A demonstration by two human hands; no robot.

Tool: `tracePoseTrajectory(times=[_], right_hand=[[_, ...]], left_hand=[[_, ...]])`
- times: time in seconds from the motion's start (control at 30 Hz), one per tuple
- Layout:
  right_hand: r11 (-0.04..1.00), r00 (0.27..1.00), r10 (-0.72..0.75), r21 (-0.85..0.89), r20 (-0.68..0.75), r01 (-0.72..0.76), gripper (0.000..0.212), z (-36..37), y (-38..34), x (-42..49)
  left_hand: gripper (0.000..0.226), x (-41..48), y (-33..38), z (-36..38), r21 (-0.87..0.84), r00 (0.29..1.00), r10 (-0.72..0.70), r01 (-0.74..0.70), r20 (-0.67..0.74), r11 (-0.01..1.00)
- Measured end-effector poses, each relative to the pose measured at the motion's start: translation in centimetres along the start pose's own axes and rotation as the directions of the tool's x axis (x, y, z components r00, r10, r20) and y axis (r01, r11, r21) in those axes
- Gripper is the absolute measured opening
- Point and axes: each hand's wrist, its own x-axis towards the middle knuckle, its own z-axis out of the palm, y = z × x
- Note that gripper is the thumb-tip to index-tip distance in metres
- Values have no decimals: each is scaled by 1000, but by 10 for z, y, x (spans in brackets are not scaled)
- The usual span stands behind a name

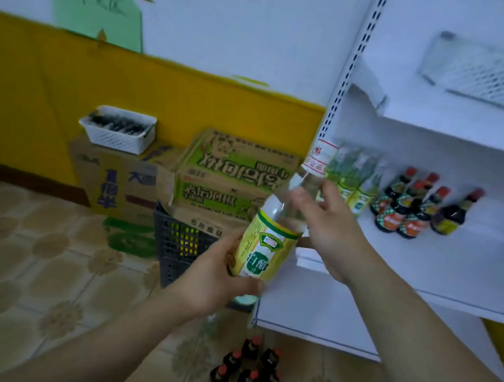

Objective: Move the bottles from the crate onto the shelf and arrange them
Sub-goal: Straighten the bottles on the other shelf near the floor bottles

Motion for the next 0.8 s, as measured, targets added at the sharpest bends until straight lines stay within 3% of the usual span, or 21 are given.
tracePoseTrajectory(times=[0.13,0.27,0.4,0.5,0.6,0.8], right_hand=[[996,994,-79,34,-70,81,8,-61,-38,-33],[989,981,-147,-15,-125,146,10,-130,-57,-74],[966,942,-251,-116,-221,231,14,-200,-61,-108],[964,937,-241,-173,-252,202,27,-244,-60,-128],[970,939,-210,-177,-271,166,7,-279,-58,-140],[977,942,-178,-169,-283,134,8,-320,-38,-135]], left_hand=[[71,-5,58,45,73,993,65,-73,102,995],[84,-7,92,112,35,983,91,-98,157,995],[80,-6,118,193,-20,970,172,-171,172,985],[72,-5,130,245,-44,960,210,-205,187,978],[79,0,133,280,-37,962,193,-189,194,981],[71,21,127,316,-32,959,164,-161,231,987]])
